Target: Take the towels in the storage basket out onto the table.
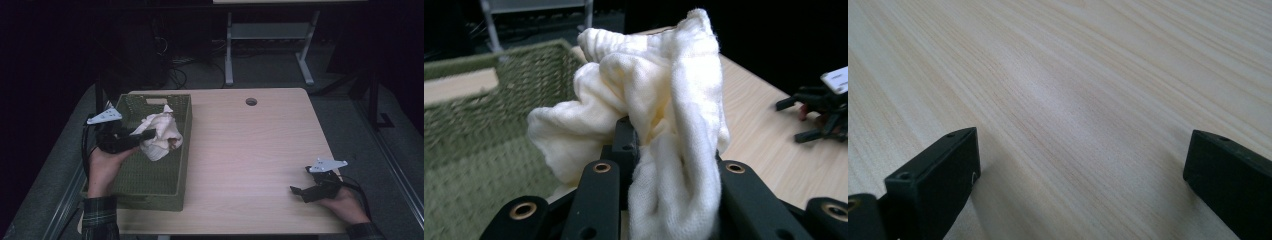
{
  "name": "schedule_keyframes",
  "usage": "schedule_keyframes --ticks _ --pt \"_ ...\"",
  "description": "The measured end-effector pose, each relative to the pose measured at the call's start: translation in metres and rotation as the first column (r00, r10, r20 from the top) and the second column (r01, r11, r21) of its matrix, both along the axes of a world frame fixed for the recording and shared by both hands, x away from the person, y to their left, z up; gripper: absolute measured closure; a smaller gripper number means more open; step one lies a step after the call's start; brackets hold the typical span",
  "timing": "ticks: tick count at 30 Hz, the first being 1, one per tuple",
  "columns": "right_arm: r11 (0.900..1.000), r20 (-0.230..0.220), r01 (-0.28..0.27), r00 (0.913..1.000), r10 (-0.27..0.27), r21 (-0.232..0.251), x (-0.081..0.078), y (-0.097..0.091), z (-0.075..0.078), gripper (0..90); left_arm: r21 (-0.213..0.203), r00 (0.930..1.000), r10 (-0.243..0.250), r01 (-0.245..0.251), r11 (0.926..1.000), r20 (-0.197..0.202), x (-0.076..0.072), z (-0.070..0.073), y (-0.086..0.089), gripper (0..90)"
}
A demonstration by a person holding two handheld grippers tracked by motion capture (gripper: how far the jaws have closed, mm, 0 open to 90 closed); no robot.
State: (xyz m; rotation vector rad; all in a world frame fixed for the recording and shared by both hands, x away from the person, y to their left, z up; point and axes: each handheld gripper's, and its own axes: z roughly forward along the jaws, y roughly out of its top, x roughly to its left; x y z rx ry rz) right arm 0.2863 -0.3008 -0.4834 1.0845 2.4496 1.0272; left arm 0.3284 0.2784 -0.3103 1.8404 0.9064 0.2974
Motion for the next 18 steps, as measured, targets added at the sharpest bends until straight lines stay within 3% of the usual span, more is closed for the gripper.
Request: schedule_keyframes --ticks 5,10,15,18 --pt "1.0000 0.001 0.000 1.0000 0.000 0.000 0.000 0.000 0.000 1.3 -0.008 0.9992 -0.031 0.031 0.9995 0.023 0.001 0.011 -0.012 72.5" --pt "1.0000 0.002 0.000 1.0000 0.000 -0.001 0.000 0.000 0.000 1.3 -0.022 0.9942 -0.098 0.099 0.9948 0.045 0.001 0.023 -0.033 72.6" --pt "1.0000 0.002 0.000 1.0000 0.000 0.000 0.000 0.000 0.000 1.3 -0.027 0.9894 -0.133 0.135 0.9905 0.057 0.003 0.028 -0.047 72.6" --pt "1.0000 0.002 0.000 1.0000 0.000 0.000 0.000 0.000 0.000 1.3 -0.040 0.9833 -0.172 0.175 0.9838 0.059 0.005 0.031 -0.062 72.6"
